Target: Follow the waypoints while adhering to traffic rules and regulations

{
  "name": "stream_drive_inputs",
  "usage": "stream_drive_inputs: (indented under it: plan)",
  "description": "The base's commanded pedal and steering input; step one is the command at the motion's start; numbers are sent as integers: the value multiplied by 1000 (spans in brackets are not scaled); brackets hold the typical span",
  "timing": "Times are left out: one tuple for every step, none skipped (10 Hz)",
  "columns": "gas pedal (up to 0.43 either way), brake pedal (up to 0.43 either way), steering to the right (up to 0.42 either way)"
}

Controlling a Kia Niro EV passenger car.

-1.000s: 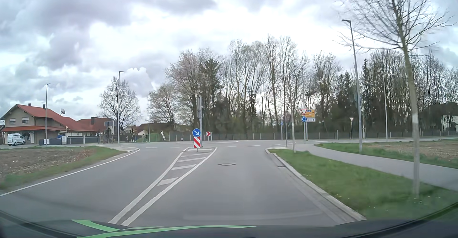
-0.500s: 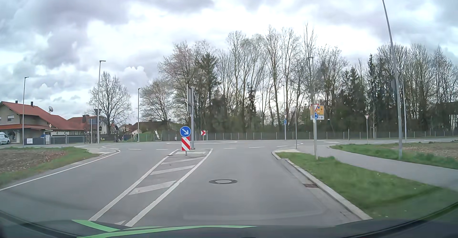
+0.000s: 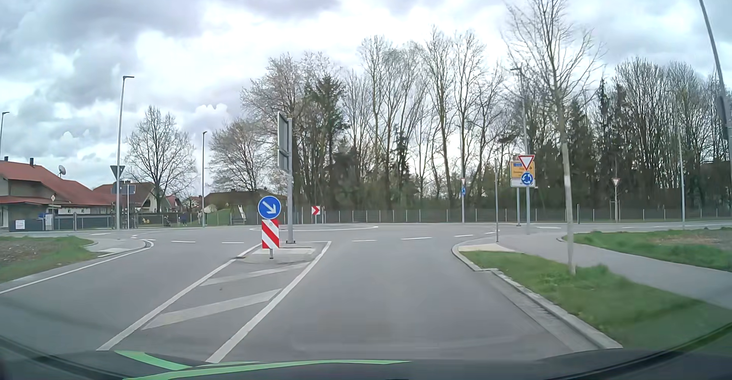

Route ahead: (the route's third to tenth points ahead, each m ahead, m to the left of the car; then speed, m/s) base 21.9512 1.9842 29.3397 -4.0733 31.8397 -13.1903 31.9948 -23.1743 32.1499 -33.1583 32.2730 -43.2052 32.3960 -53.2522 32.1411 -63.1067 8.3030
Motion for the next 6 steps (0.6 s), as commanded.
stream_drive_inputs:
  plan:
    - [0, 201, 9]
    - [0, 207, 9]
    - [0, 213, 9]
    - [0, 232, 9]
    - [0, 244, 10]
    - [0, 256, 12]
